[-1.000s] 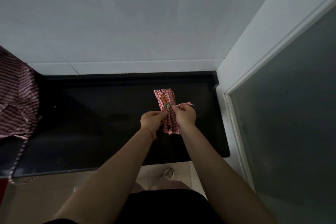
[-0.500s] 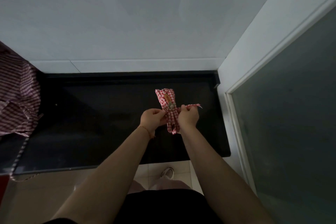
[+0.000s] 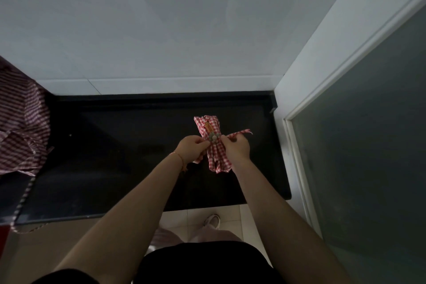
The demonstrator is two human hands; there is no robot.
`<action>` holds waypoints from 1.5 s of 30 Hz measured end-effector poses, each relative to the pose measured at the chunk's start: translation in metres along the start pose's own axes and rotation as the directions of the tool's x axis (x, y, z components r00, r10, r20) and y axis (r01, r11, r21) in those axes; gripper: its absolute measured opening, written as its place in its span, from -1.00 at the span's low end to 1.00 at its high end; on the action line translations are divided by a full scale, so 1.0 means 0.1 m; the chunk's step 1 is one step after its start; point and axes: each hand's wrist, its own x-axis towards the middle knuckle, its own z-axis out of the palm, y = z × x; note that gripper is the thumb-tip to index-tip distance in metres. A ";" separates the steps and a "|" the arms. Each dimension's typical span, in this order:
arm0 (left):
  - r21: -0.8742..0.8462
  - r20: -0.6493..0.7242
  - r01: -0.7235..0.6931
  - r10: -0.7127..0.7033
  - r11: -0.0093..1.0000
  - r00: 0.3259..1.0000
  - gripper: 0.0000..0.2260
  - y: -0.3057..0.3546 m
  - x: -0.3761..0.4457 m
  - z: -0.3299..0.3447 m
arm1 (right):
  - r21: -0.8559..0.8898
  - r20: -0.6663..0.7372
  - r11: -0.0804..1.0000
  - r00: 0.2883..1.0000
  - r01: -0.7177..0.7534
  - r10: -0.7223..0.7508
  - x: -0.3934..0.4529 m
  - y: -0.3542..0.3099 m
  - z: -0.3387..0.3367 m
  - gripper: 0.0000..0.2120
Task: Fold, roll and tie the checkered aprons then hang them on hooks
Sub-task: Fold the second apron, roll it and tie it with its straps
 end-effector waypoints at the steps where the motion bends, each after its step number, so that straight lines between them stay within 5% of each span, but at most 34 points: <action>1: 0.028 -0.016 -0.019 0.019 0.999 1.000 -0.83 0.00 0.00 0.00 | -0.024 -0.016 0.999 1.000 0.026 -0.027 -0.01 0.00 -0.01 -0.94; 7: 0.135 -0.051 -0.089 0.096 0.987 0.994 -0.86 0.04 -0.04 -0.06 | -0.161 -0.046 0.971 0.981 0.180 -0.189 0.00 0.02 -0.03 -0.94; 12: -0.009 -0.189 -0.288 0.281 0.958 0.941 -0.78 0.06 -0.12 -0.02 | -0.228 0.100 0.917 0.945 0.327 -0.311 -0.05 0.03 -0.06 -0.91; 18: -0.239 -0.215 -0.241 0.191 0.941 0.958 -0.93 -0.03 -0.10 0.06 | -0.160 0.220 0.918 0.920 0.362 -0.325 -0.09 0.13 -0.04 -0.84; 28: -0.011 -0.313 -0.337 0.317 0.942 0.896 -0.84 -0.05 -0.08 0.13 | -0.203 0.243 0.862 0.877 0.464 -0.415 -0.10 0.16 -0.12 -0.94; 37: 0.101 -0.190 -0.317 0.331 0.943 0.924 -0.83 0.06 0.00 0.14 | -0.443 0.268 0.526 0.667 0.726 -0.696 -0.07 0.04 -0.15 -0.95; 45: -0.028 -0.212 -0.294 0.282 0.955 0.936 -0.83 0.05 0.00 0.14 | -0.475 0.285 0.589 0.748 0.654 -0.600 -0.04 0.00 -0.14 -0.92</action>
